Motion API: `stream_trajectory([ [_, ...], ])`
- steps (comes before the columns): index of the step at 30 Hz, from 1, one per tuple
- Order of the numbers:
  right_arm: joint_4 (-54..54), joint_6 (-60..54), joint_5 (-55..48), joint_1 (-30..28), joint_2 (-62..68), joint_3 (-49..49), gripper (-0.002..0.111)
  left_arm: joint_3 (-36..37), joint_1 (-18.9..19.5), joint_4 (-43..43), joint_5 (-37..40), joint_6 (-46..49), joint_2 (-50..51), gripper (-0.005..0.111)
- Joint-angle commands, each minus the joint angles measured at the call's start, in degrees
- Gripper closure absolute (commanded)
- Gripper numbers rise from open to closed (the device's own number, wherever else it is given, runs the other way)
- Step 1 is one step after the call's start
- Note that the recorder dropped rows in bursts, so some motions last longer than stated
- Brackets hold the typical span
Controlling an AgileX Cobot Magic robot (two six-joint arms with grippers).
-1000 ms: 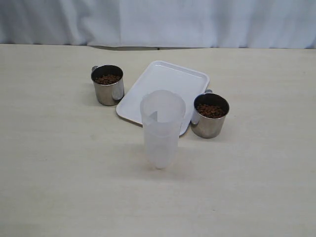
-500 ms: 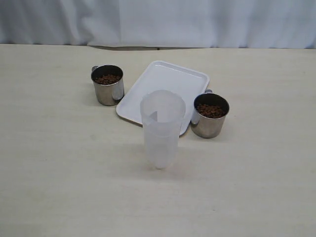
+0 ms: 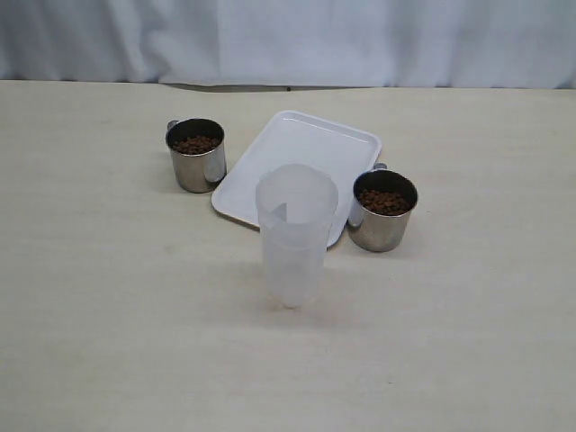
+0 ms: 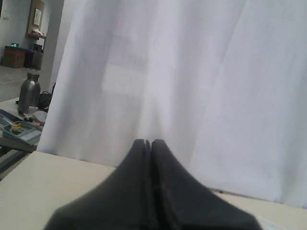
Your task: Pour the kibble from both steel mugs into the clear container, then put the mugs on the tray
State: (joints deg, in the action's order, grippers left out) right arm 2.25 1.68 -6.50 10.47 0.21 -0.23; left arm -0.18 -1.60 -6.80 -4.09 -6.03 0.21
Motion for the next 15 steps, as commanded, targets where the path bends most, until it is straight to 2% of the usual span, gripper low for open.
stream_trajectory([
  [1, 0.29, -0.32, 0.69, -0.34, -0.21, 0.23, 0.103, 0.18, -0.44, -2.89, -3.46, -1.76, -0.21, 0.107],
  [5, 0.29, -0.32, 0.69, -0.34, -0.21, 0.23, 0.103, 0.18, -0.44, -2.78, -3.56, -1.75, 3.03, 0.107],
  [15, 0.29, -0.32, 0.69, -0.34, -0.21, 0.23, 0.103, -0.61, -0.44, 1.53, -6.14, -1.38, 23.81, 0.107],
])
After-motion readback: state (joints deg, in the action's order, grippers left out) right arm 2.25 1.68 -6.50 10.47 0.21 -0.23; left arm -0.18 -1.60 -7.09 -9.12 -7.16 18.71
